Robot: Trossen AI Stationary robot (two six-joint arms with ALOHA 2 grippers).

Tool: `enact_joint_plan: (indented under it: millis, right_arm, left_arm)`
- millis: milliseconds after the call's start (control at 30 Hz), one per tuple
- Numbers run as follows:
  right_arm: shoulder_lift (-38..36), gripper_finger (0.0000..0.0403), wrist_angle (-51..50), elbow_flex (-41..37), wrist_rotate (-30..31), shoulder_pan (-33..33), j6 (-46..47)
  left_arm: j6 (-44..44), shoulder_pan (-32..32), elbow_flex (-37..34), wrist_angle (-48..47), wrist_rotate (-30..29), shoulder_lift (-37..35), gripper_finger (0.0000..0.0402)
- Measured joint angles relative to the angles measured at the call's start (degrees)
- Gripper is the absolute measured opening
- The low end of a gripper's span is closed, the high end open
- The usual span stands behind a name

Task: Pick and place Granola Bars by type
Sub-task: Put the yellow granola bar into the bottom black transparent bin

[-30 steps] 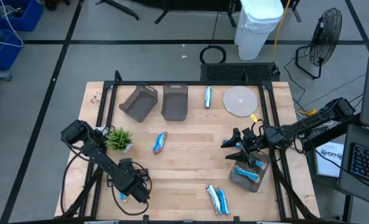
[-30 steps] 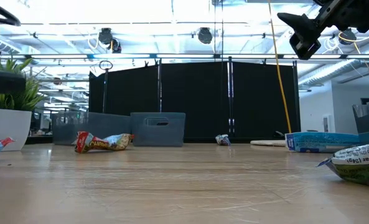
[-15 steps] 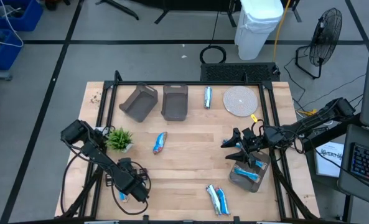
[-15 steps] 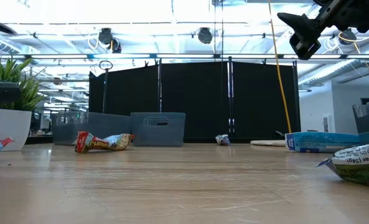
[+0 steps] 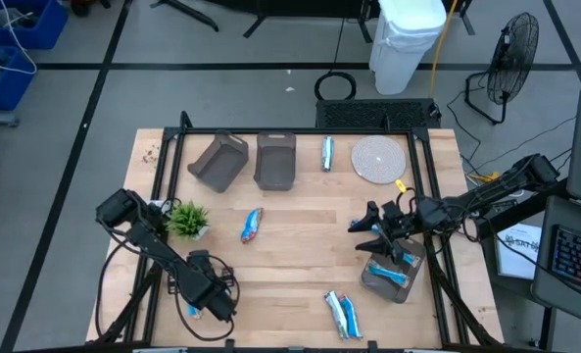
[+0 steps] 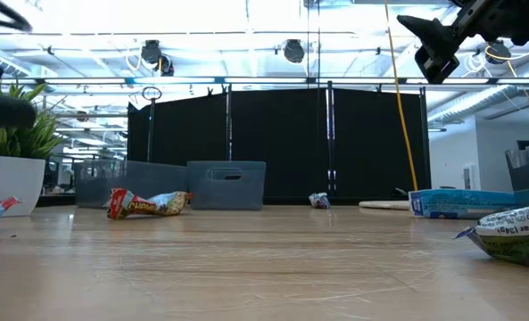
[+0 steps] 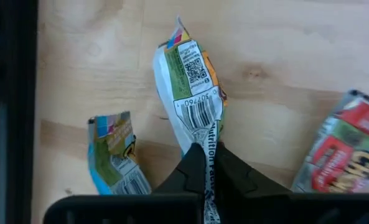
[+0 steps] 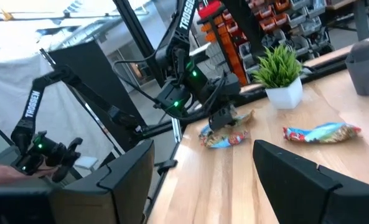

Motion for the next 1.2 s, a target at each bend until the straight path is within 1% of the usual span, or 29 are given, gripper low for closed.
enact_joint_plan:
  millis: [133, 200, 367, 467, 567, 667, 867, 967, 1033, 1133, 1200]
  right_arm:
    - [0.0, 0.0263, 4.5, 0.0, 0.0, 0.0, 0.0]
    - [0.0, 0.0263, 7.0, 0.0, 0.0, 0.0, -0.3]
    - [0.0, 0.0263, 10.5, 0.0, 0.0, 0.0, -0.9]
    - [0.0, 0.0263, 12.3, 0.4, 0.0, 0.0, 0.3]
    - [0.0, 0.0263, 11.7, 2.8, 0.1, 0.0, 0.9]
    - [0.4, 0.0263, 6.8, 7.2, 0.0, 0.0, -0.4]
    - [2.7, 0.0263, -11.1, 20.8, 0.0, 0.0, -7.4]
    - [4.0, 0.0263, -15.6, 26.6, 0.0, -0.1, -9.0]
    - [5.0, 0.0263, -16.0, 29.8, 0.0, -0.3, -9.2]
    - [6.4, 0.0263, -16.3, 34.0, 0.1, -1.2, -9.2]
    - [7.2, 0.0263, -19.7, 37.1, 0.1, -1.7, -9.2]
  left_arm:
    - [2.2, 0.0, 4.9, -1.4, -1.8, 0.0, 0.0011]
    - [3.1, 0.0, 7.7, -2.7, -4.2, 0.0, 0.001]
    - [5.9, 0.4, 16.1, -6.7, -13.9, 0.0, 0.001]
    - [10.7, 1.7, 20.3, -7.4, -20.7, 0.0, 0.001]
    - [17.9, 3.2, 24.3, -7.4, -28.6, 0.0, 0.001]
    - [25.4, 4.9, 27.8, -7.4, -34.6, 0.0, 0.001]
    - [42.2, 8.7, 34.9, -7.2, -42.6, 0.0, 0.0009]
    - [50.2, 10.8, 38.4, -7.3, -44.6, 0.0, 0.0009]
    - [56.1, 12.3, 40.9, -7.2, -45.6, 0.0, 0.0009]
    - [65.6, 14.7, 44.7, -6.1, -45.8, 0.0, 0.0009]
    - [72.0, 16.2, 47.0, -4.5, -45.8, 0.0, 0.0009]
